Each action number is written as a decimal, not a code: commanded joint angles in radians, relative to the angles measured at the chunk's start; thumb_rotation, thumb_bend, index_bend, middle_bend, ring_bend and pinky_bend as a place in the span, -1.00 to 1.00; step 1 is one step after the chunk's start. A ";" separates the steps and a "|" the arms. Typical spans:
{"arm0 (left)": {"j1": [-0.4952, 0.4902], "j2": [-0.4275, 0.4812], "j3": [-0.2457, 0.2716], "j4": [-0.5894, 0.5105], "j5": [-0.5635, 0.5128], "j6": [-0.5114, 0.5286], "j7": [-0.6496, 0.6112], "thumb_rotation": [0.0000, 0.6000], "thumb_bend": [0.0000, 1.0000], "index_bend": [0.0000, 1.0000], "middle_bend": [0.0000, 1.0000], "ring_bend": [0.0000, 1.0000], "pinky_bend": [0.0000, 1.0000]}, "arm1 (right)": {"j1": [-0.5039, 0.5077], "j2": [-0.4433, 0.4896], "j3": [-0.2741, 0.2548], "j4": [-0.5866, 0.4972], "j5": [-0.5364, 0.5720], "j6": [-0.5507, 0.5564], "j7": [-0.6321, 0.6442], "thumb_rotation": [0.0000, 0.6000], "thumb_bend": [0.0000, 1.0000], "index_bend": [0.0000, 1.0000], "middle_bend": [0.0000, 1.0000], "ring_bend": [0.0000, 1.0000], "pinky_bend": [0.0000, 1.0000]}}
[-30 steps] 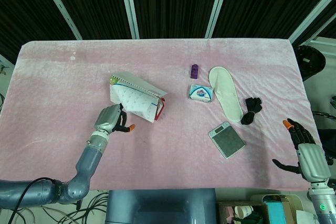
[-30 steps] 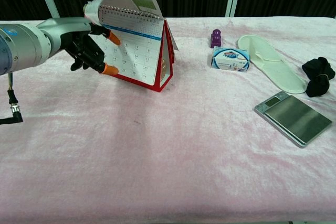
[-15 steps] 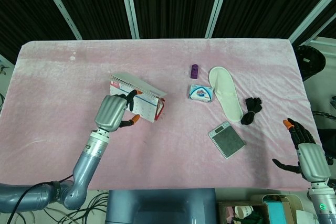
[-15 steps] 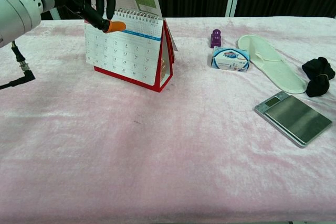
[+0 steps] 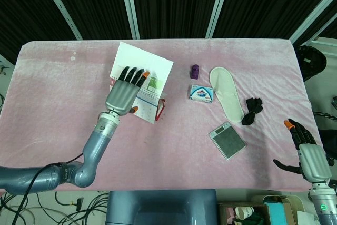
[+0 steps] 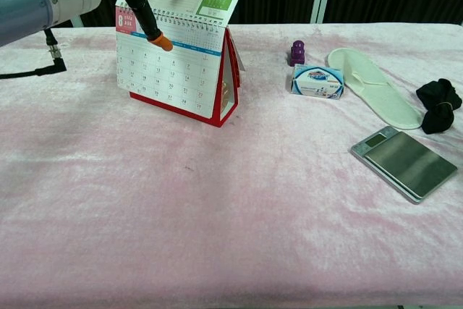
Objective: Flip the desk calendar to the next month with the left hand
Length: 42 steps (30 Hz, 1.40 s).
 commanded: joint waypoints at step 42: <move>-0.074 0.083 0.003 -0.038 -0.141 0.050 -0.078 1.00 -1.00 -1.00 -0.83 -0.92 -0.80 | 0.000 -0.002 0.001 0.007 -0.007 0.006 0.007 1.00 -0.88 -1.00 -1.00 -1.00 -0.82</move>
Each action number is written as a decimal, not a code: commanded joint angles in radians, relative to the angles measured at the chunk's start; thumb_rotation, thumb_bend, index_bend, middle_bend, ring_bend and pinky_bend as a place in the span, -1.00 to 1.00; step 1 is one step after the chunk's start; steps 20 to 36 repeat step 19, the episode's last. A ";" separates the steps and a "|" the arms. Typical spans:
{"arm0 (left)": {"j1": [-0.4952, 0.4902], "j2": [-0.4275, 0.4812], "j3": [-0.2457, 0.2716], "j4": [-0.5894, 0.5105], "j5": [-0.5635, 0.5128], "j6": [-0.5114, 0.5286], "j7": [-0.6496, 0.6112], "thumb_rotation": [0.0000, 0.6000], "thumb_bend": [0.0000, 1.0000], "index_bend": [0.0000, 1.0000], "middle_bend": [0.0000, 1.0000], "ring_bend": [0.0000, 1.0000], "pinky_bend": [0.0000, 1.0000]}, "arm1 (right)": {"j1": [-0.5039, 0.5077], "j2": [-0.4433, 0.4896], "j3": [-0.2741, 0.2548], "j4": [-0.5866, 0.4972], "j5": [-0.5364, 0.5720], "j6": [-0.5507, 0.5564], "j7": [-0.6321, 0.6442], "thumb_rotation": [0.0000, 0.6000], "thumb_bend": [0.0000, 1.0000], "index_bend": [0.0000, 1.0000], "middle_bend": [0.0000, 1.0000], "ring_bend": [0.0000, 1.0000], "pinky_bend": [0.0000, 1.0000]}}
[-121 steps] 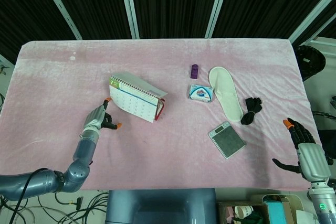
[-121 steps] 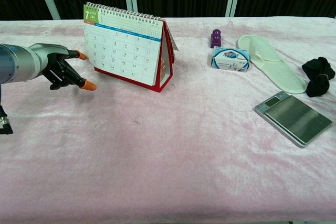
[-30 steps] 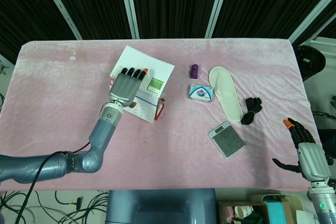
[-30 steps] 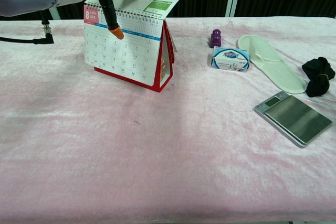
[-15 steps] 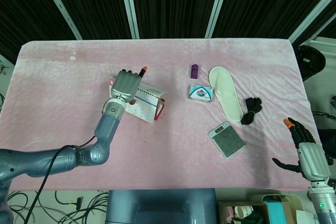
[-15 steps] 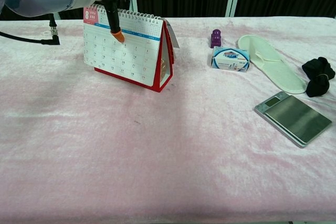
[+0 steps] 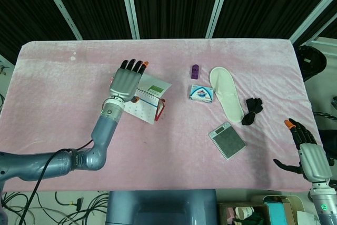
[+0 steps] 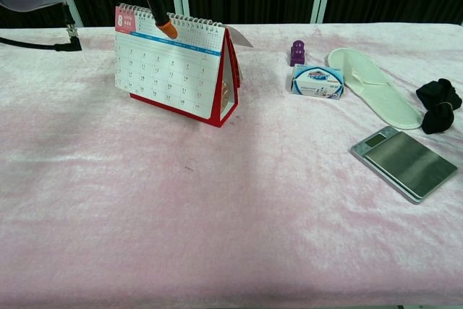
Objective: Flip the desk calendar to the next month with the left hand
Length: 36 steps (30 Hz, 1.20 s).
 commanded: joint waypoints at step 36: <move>0.628 0.309 0.494 -0.311 0.722 0.511 -0.360 1.00 -1.00 -1.00 -1.00 -1.00 -1.00 | -0.007 -0.015 0.001 0.015 -0.019 0.035 -0.065 1.00 -0.88 -1.00 -1.00 -1.00 -0.82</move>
